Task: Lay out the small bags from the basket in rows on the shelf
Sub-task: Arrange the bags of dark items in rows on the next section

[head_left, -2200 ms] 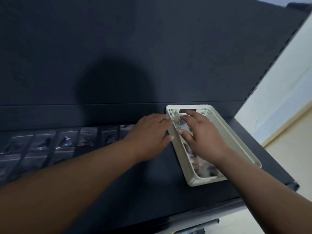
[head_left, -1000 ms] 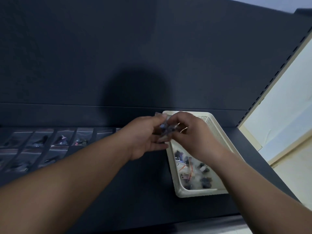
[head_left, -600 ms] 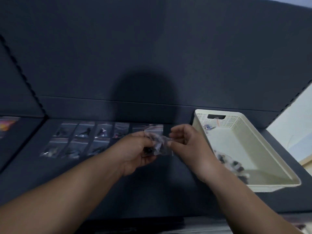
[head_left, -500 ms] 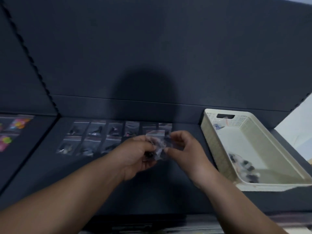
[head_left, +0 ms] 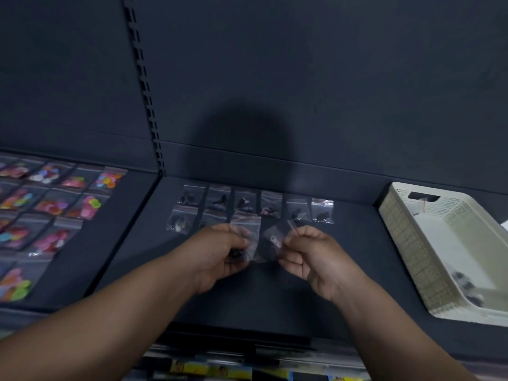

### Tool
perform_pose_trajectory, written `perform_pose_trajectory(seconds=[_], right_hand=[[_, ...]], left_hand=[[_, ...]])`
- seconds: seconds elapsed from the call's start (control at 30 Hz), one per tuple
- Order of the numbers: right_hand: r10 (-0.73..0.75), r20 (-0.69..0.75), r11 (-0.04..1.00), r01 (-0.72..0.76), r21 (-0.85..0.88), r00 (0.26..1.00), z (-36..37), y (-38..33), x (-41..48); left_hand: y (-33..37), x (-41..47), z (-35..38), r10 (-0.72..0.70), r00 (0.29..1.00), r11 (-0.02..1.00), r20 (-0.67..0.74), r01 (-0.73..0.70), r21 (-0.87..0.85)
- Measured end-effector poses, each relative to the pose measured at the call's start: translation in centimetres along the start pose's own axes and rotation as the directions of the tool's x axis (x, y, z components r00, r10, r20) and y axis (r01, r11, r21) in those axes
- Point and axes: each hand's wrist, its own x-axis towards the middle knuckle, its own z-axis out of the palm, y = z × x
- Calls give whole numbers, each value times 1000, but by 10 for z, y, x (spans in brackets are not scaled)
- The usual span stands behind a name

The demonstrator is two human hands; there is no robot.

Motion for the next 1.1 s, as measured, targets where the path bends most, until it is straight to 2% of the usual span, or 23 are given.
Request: perform_pose_trajectory(seconds=[0.13,0.23,0.3,0.33,0.37,0.4,0.47,0.53,0.6,0.93,1.1], right_hand=[[-27,-82,977,9,-215,996,-1,-3,16],[-69,-79,955,43,-295,994,1,-8,27],[-132,-104,939,91,-331,986,3,-10,35],[-213,-137,897,138,-420,967,1,-10,39],[-336,-152,794,193,-577,929,-3,-9,42],[-458,-120,636,230,-736,881,-7,-7,43],[-595,70,343,332,-879,800,-16,0,39],[-567,304,141,454,-880,765,-21,12,35],[-503,433,17,510,-860,748,-23,21,36],[-537,439,-4,519,-855,720,-23,21,42],[-549,425,18,518,-855,720,-24,20,43]], left_hand=[[6,-1,-11,39,999,999,-30,-40,-12],[10,0,-15,54,997,998,-46,-55,-20],[11,1,-17,58,997,998,-60,-59,-25],[12,1,-17,62,996,998,-64,-64,-28],[13,1,-16,68,996,997,-66,-70,-31],[13,2,-15,73,995,997,-67,-76,-32],[14,2,-13,83,994,996,-72,-86,-32],[16,4,-11,88,993,995,-78,-90,-31],[17,5,-7,93,992,995,-82,-95,-30],[23,13,3,101,992,995,-70,-100,7],[23,14,9,107,993,994,-45,-106,24]])
